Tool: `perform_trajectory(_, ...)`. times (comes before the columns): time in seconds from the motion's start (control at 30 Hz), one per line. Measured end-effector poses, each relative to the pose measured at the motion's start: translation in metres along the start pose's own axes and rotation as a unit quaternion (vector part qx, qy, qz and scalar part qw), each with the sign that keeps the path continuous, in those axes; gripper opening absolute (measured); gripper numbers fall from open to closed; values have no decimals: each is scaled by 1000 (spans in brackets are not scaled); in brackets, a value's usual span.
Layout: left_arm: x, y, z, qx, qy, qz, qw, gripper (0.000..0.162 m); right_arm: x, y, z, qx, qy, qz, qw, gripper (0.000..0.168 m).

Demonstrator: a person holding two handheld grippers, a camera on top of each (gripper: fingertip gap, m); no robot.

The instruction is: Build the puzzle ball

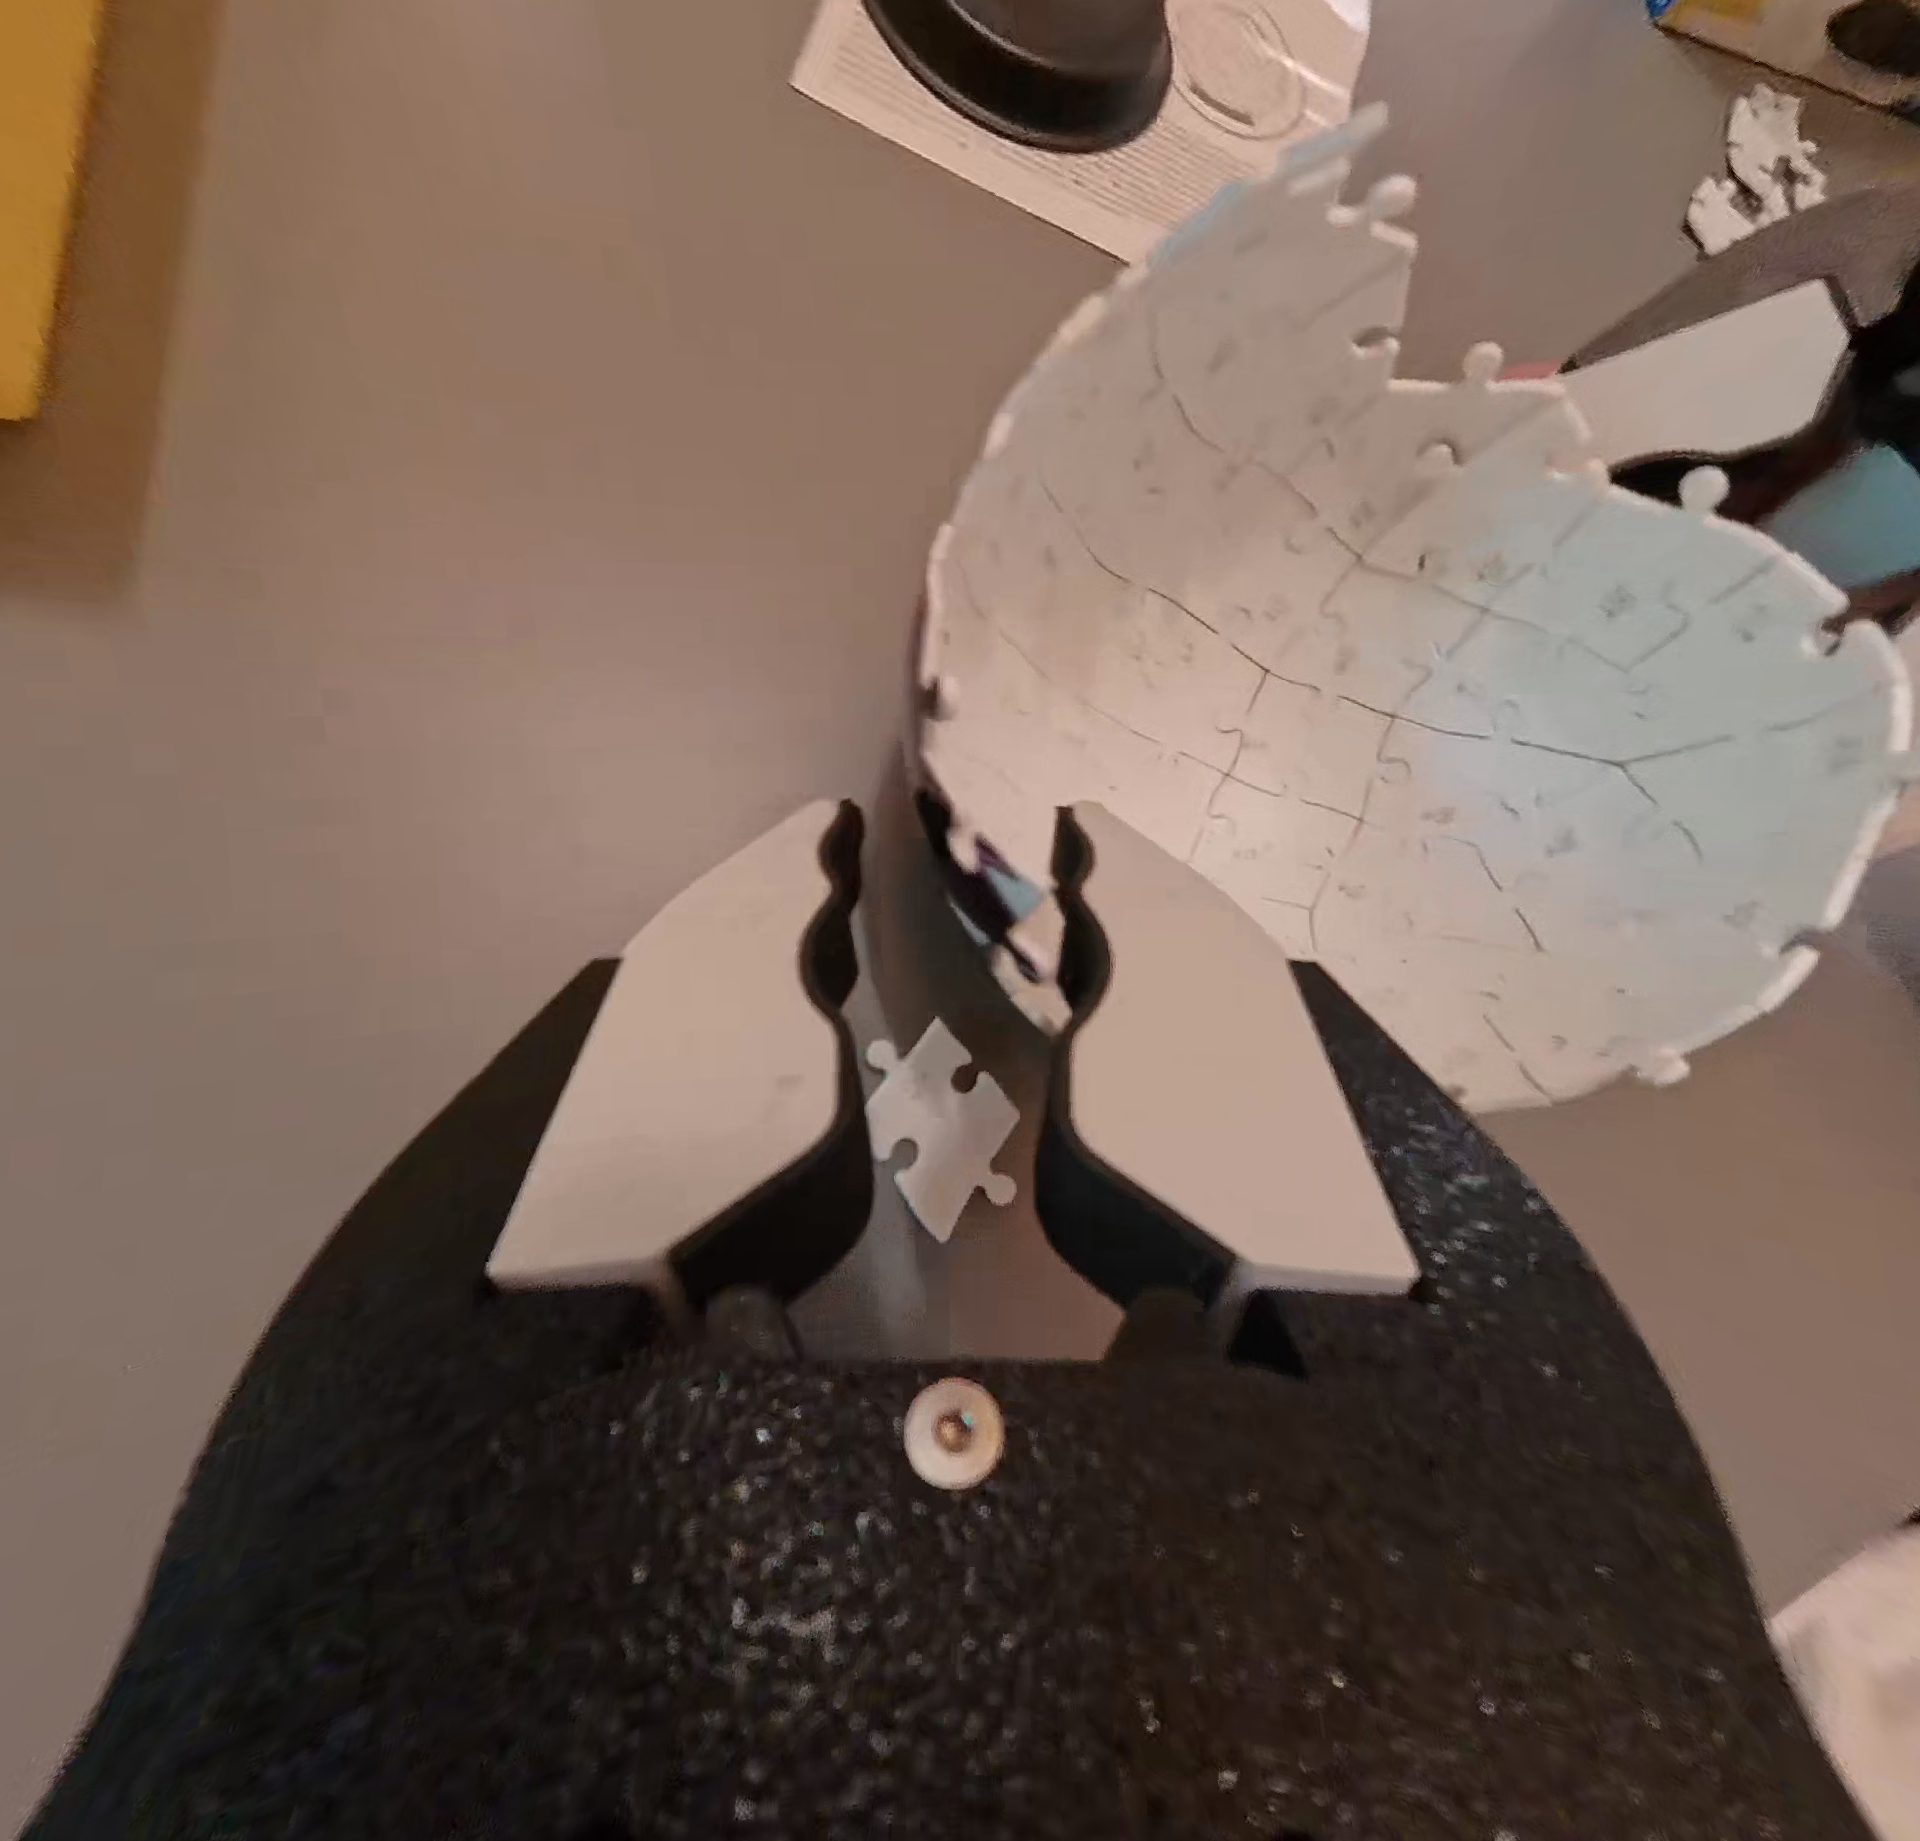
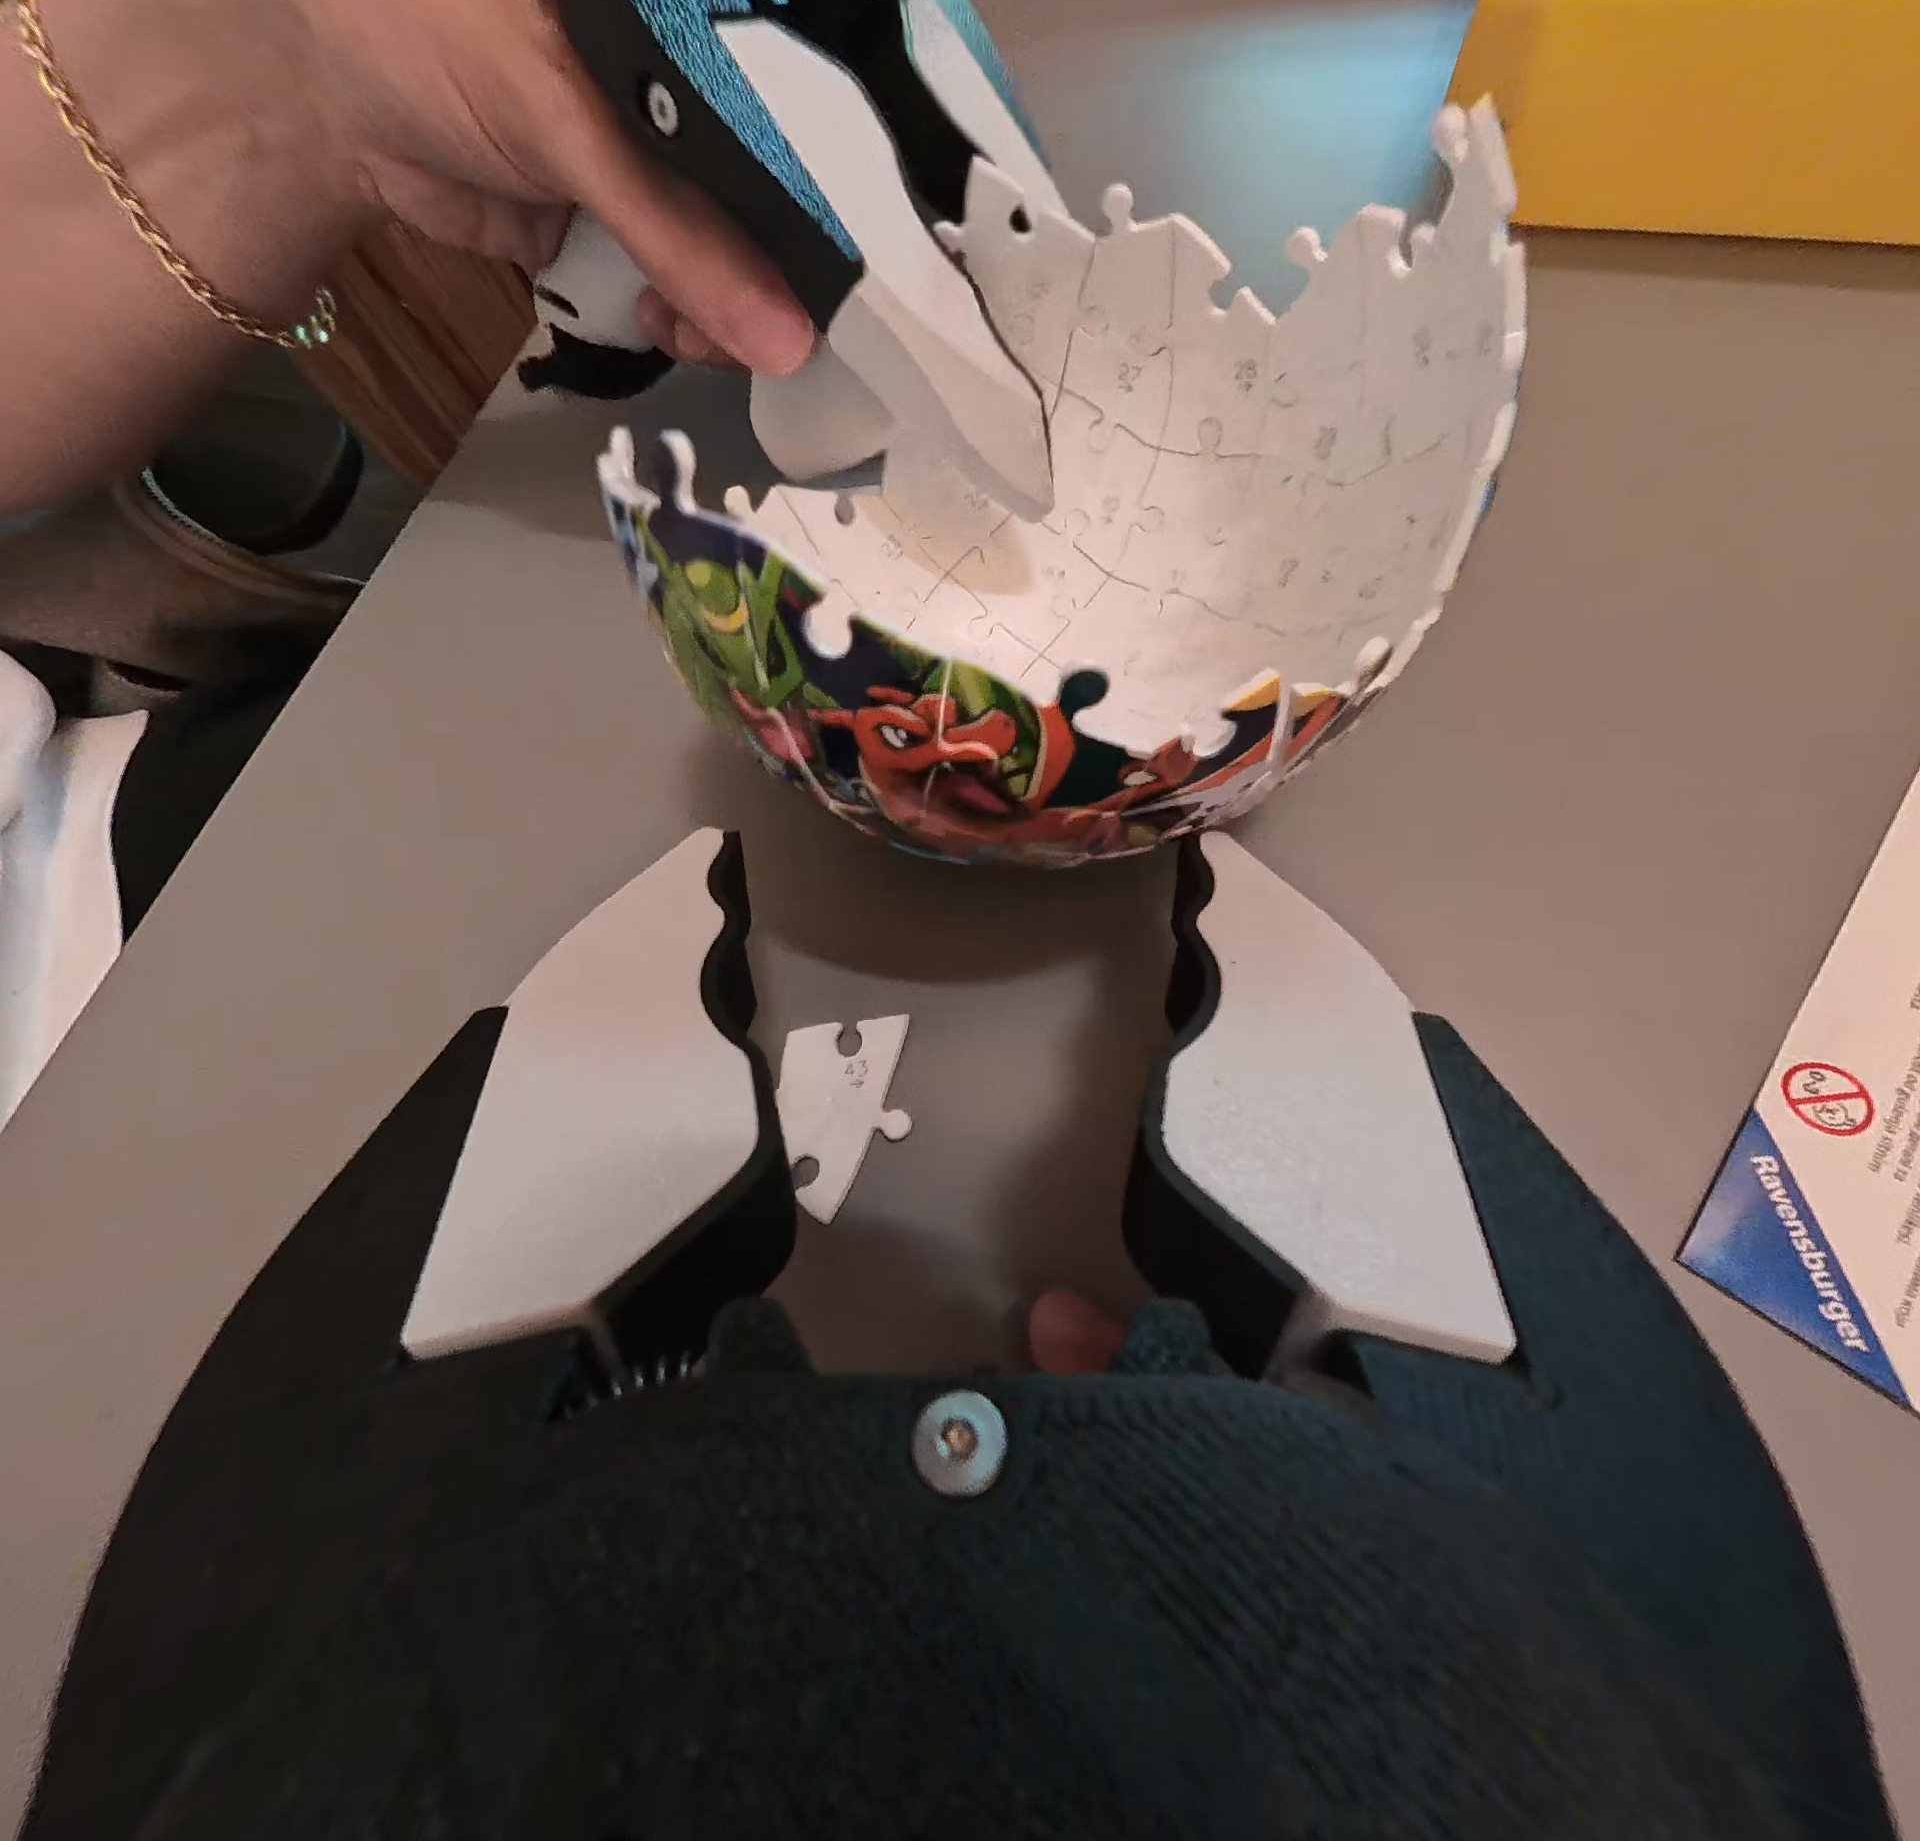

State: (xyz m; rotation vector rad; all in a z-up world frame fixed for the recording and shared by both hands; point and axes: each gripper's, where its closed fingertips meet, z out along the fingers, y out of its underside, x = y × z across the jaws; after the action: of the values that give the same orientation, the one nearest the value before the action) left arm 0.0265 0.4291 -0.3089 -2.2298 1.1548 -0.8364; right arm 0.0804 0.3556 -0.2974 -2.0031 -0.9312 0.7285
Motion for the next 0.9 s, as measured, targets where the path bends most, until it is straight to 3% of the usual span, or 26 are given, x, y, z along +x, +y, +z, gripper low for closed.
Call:
perform_trajectory(0.07, 0, 0, 2, 1, -1, 21, 1000, 20, 5, -3, -1, 9, 15, -5, 1000, 79)
perform_trajectory(0.33, 1, -20, 4, 86, -95, 171, 977, 11, 12, -13, 1, 27, 98, -149, 984, 106)
perform_trajectory(0.47, 16, -32, 9, 139, -106, 198, 965, 9, 12, -5, -9, 24, 132, -199, 971, 114)
perform_trajectory(0.63, 55, -59, 27, 189, -55, 257, 946, 4, 7, -4, -48, 68, 162, -221, 959, 115)
perform_trajectory(0.9, 127, -96, 71, 235, 8, 380, 894, 4, 18, 32, -106, 33, 291, -250, 923, 123)
